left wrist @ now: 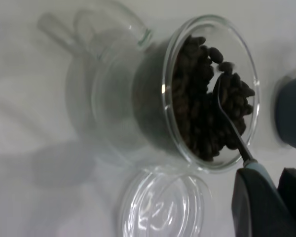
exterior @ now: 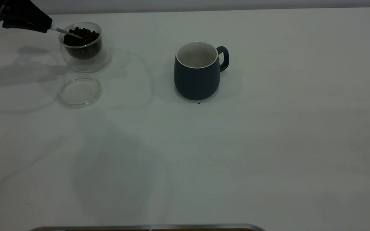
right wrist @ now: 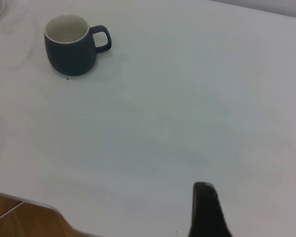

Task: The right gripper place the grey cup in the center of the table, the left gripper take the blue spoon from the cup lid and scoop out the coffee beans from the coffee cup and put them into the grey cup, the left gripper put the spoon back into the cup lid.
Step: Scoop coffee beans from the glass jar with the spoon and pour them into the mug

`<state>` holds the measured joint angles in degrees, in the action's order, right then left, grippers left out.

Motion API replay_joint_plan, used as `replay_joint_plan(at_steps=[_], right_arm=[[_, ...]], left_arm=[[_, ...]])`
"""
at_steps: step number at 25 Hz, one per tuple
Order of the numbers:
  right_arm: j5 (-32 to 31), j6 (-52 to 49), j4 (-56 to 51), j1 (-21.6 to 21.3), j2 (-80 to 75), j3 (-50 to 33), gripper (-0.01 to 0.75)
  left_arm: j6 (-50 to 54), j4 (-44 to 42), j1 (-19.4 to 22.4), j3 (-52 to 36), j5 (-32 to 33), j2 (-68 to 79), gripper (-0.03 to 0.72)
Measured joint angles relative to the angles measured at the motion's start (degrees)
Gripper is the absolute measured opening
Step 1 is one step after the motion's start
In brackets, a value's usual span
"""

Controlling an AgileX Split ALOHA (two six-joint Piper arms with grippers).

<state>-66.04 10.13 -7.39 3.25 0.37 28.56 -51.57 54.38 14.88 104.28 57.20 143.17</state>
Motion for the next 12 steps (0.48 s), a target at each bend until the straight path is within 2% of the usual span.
replay_joint_plan(at_steps=[6,12], right_arm=[[0.0,0.0,0.0,0.0,0.0,0.0,0.511],[0.0,0.0,0.0,0.0,0.0,0.0,0.511]], left_arm=[[4.4,-2.0,0.2,0.0,-0.5,0.2,0.122],[5.9,0.9,2.1,0.0,-0.4,0.4,0.122]])
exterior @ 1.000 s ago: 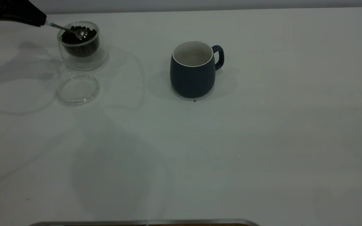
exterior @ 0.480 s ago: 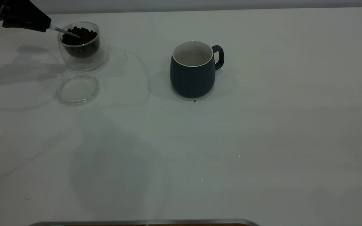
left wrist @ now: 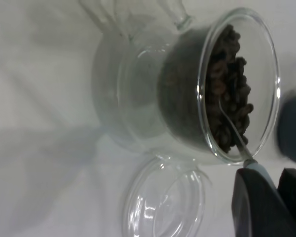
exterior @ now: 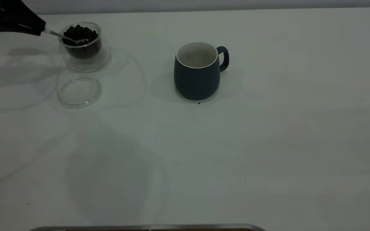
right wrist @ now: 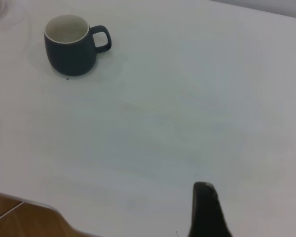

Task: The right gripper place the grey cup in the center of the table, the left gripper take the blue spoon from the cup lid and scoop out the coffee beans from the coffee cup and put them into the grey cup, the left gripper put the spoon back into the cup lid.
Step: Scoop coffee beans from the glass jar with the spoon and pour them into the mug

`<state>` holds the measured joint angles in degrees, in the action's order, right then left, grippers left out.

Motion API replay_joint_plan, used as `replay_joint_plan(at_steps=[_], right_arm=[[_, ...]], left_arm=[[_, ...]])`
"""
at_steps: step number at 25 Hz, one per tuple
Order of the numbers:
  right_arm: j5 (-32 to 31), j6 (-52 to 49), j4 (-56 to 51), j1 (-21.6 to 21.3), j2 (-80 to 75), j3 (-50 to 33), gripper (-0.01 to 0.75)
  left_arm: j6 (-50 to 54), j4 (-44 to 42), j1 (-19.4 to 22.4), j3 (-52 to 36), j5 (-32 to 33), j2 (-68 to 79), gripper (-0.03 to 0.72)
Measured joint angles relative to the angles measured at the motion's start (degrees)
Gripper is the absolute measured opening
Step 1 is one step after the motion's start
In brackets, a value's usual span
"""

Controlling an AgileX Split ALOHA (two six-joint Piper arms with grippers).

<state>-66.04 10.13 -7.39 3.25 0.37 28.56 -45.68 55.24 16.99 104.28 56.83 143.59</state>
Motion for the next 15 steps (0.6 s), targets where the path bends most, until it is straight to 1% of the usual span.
replay_joint_plan(at_steps=[10,15], right_arm=[[0.0,0.0,0.0,0.0,0.0,0.0,0.511],[0.0,0.0,0.0,0.0,0.0,0.0,0.511]], left_arm=[[0.9,4.4,3.1,0.0,2.7,1.3,0.122],[-0.7,7.8,3.5,0.0,4.2,4.0,0.122]])
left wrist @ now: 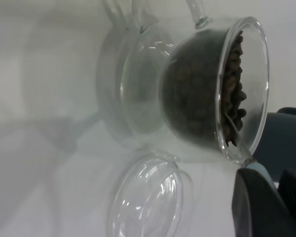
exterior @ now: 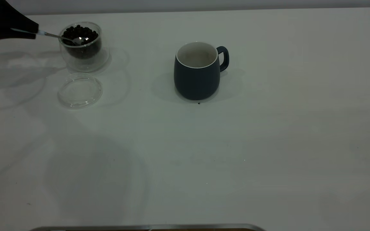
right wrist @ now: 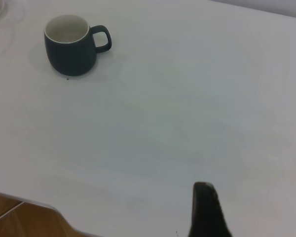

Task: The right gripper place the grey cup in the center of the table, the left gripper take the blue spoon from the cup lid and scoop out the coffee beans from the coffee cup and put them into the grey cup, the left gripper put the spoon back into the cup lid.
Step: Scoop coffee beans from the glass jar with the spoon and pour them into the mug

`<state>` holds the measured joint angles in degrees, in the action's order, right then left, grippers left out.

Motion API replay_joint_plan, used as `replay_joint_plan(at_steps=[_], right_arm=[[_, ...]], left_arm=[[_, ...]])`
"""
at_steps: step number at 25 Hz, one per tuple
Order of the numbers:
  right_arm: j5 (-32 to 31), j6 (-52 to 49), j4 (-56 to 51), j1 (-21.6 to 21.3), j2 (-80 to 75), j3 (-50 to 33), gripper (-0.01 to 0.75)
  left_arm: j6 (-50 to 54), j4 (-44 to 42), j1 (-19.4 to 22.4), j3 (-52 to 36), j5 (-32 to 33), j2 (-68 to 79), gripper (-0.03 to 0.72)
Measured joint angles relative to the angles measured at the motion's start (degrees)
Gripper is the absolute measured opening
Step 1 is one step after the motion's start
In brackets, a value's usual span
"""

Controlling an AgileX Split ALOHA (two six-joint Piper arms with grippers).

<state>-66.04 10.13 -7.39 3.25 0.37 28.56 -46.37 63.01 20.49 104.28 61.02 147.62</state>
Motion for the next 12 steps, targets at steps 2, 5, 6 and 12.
replay_joint_plan(at_steps=[2,5,6,12], right_arm=[[0.0,0.0,0.0,0.0,0.0,0.0,0.511],[0.0,0.0,0.0,0.0,0.0,0.0,0.511],[0.0,0.0,0.0,0.0,0.0,0.0,0.511],[0.0,0.0,0.0,0.0,0.0,0.0,0.511]], left_arm=[[-1.0,1.5,0.0,0.0,0.1,0.4,0.122],[-1.4,3.2,0.0,0.0,0.1,0.4,0.122],[-1.4,3.4,0.0,0.0,0.2,0.4,0.122],[-1.4,3.4,0.2,0.0,1.0,0.5,0.122]])
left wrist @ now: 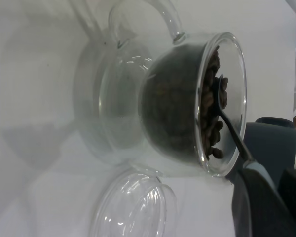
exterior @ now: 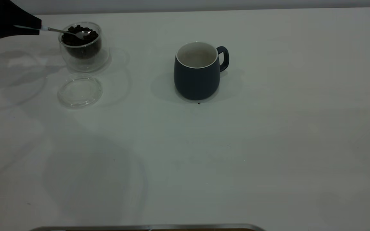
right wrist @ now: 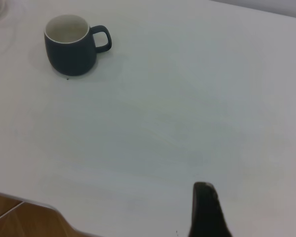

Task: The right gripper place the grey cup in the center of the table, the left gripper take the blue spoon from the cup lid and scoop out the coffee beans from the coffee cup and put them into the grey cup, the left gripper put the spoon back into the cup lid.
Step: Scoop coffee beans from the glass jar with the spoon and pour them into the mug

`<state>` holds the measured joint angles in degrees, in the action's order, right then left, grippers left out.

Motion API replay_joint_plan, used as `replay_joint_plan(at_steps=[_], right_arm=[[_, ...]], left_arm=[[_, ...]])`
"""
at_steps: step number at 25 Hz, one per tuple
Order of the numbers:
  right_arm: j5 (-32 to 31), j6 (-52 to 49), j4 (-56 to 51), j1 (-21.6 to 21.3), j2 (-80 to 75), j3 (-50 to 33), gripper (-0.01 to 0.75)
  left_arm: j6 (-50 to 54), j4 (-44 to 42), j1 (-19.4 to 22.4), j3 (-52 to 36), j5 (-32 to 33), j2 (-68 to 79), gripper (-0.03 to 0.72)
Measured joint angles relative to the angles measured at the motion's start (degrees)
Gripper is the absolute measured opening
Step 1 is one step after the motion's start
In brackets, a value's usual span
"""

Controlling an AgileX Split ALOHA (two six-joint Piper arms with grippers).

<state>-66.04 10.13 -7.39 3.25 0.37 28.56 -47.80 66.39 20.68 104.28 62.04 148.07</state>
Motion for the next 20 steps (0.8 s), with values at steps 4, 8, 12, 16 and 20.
replay_joint_plan(at_steps=[4,8,12,16,20], right_arm=[[0.0,0.0,0.0,0.0,0.0,0.0,0.511],[0.0,0.0,0.0,0.0,0.0,0.0,0.511],[0.0,0.0,0.0,0.0,0.0,0.0,0.511],[0.0,0.0,0.0,0.0,0.0,0.0,0.511],[0.0,0.0,0.0,0.0,0.0,0.0,0.511]], left_arm=[[0.0,0.0,0.1,0.0,0.1,0.3,0.122],[0.0,0.0,0.1,0.0,0.2,0.9,0.122],[0.0,0.0,0.4,0.0,1.3,1.1,0.122],[-0.1,0.1,1.5,0.0,3.8,1.1,0.122],[0.0,0.1,3.2,0.0,4.4,1.1,0.122]])
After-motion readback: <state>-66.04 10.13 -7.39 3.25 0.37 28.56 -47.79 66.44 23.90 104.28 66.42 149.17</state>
